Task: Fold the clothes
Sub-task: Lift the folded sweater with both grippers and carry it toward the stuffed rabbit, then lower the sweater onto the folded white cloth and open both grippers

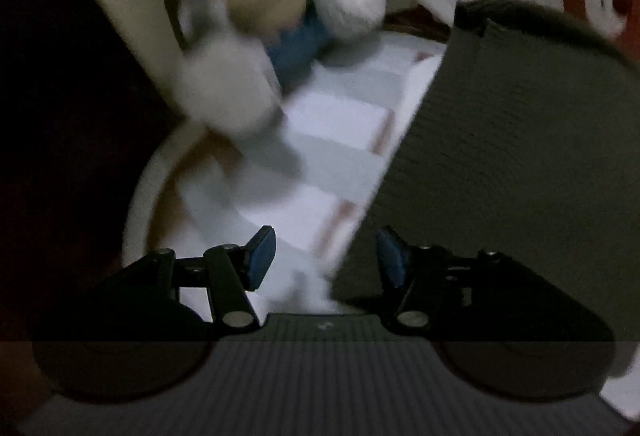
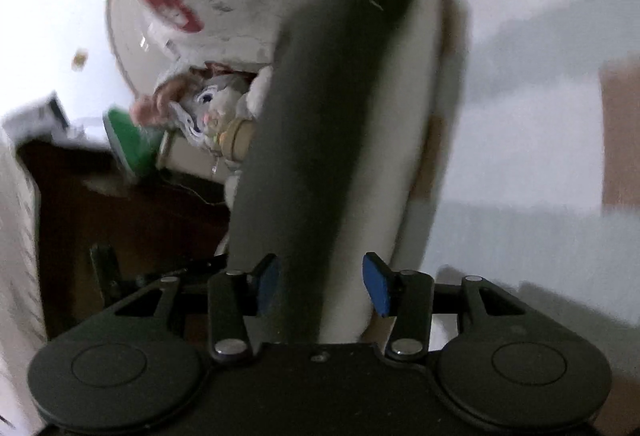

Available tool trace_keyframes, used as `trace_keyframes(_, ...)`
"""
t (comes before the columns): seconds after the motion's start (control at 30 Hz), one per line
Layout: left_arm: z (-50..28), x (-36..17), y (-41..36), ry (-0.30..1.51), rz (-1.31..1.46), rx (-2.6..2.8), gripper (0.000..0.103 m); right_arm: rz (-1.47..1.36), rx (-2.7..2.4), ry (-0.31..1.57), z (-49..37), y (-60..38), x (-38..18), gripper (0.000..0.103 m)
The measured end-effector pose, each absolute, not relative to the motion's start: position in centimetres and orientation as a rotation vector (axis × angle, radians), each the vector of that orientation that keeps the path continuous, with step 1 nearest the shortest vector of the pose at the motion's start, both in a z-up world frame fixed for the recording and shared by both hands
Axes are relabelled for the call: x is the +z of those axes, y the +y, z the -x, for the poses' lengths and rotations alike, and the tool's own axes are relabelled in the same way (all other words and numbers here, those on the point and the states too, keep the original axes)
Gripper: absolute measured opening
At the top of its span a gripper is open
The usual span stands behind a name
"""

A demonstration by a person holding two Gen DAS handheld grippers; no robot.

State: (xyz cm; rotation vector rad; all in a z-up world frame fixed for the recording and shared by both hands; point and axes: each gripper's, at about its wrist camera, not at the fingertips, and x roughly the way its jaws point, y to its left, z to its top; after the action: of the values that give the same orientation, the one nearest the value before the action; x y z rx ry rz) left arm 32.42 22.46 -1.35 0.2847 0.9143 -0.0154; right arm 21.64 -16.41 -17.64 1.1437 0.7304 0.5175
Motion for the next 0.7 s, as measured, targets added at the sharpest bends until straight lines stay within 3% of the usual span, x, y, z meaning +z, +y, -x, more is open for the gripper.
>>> trace_keyframes(0.17, -30.4, 1.1, 18.8, 0.755, -0.266, -0.149, 0.056, -1.154, 0.457, 0.754, -21.4, -16.0, -19.3, 0.054)
trace_keyframes(0.23, -30.5, -0.5, 19.1, 0.785, -0.224, -0.142, 0.056, -1.159, 0.452, 0.737, -21.5, -16.0, -18.9, 0.054)
trace_keyframes(0.3, -30.6, -2.1, 19.4, 0.815, -0.182, -0.135, 0.056, -1.147, 0.406, 0.709, -21.7, -16.2, -18.6, 0.062)
trace_keyframes(0.4, -30.8, -4.4, 19.8, 0.859, -0.119, -0.124, 0.057, -1.222, 0.381, 0.706, -21.4, -18.0, -19.2, 0.063)
trace_keyframes(0.47, -30.9, -5.9, 20.1, 0.887, -0.076, -0.117, 0.058, -1.332, 0.421, 0.665, -22.5, -19.6, -18.9, 0.063)
trace_keyframes(0.57, -30.6, -6.2, 20.4, 0.875, -0.056, -0.128, 0.058, -1.497, 0.482, 0.597, -24.1, -22.1, -18.5, 0.072)
trace_keyframes(0.7, -31.1, -6.7, 20.7, 0.877, -0.036, -0.114, 0.058, -1.265, 0.410, 0.660, -28.3, -22.9, -15.0, 0.074)
